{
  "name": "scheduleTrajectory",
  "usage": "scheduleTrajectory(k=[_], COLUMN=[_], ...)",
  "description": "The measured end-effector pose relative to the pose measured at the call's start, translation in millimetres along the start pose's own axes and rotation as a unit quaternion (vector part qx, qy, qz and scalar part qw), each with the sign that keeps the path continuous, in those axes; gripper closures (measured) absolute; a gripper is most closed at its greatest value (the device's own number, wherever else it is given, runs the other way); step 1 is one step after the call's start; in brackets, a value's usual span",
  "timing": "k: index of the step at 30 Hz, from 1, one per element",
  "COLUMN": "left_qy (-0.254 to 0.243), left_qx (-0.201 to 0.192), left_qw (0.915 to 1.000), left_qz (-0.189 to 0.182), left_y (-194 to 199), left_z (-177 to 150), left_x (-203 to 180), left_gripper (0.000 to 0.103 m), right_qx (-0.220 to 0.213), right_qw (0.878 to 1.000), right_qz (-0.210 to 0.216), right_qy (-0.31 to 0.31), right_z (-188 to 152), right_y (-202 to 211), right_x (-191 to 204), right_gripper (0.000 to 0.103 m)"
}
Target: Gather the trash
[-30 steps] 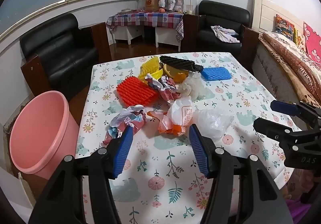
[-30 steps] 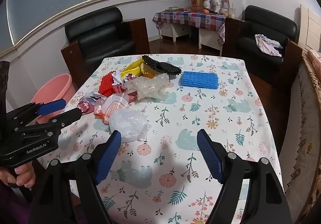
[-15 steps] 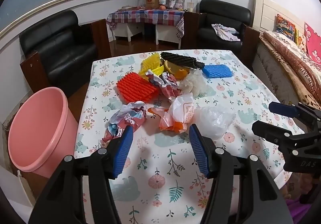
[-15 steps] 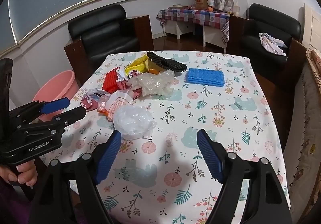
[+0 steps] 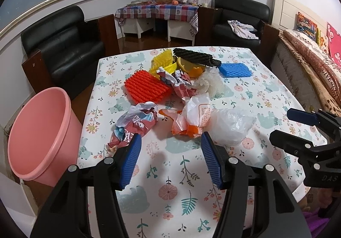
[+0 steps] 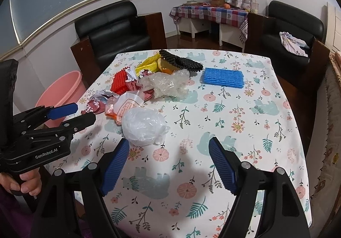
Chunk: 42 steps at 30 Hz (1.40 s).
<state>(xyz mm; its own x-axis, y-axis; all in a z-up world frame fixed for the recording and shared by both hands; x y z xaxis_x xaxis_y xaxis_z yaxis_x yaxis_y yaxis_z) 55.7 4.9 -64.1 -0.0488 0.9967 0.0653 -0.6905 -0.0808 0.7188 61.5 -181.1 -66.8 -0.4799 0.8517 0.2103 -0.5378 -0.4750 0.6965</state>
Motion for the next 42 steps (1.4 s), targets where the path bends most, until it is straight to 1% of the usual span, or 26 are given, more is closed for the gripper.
scheduleTrajectory(k=[42], left_qy=[0.003], left_qx=[0.003], left_qw=[1.0000], left_qz=[-0.005], left_y=[-4.6], left_z=[-2.3], left_x=[0.7], left_gripper=[0.045], right_qx=[0.008], right_qw=[1.000], right_qz=[0.007], right_qy=[0.003], right_z=[-1.3], right_y=[-5.6], right_x=[3.1], right_gripper=[0.028])
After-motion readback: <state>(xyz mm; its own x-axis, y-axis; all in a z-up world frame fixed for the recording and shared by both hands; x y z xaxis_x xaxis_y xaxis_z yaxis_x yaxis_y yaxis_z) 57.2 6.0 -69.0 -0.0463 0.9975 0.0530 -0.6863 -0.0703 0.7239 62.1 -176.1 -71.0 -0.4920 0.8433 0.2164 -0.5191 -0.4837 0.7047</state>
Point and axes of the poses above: each gripper's, at about its wrist camera, not at the fingertips, and y roughly against the way its jaws point, x to its left, z to its top, the point moved 7 cm from there along -y, roughly the way its jaws point, and after that the axes turned 4 degrees about z, right-handed, at the moved point
